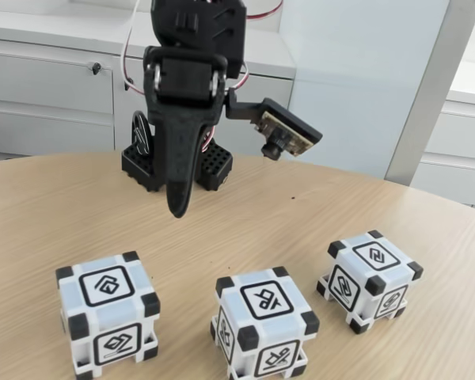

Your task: Stack cubes from left to right.

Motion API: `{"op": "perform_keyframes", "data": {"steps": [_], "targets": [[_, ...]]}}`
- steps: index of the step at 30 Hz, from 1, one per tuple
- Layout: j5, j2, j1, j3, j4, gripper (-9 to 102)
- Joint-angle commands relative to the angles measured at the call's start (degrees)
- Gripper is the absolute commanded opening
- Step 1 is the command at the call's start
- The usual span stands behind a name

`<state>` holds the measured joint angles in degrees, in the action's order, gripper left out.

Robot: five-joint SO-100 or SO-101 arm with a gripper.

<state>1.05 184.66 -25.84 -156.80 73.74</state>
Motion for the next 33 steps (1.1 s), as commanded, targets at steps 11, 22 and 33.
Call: {"op": "perform_keyframes", "data": {"steps": [11,22,33], "targets": [[3.9,3.6,-0.3,5.5,-2.8,0],[11.9,2.8,-0.1,21.9,-17.0,7],[11.2,-22.2,16.3,40.9,-16.0,11]]}}
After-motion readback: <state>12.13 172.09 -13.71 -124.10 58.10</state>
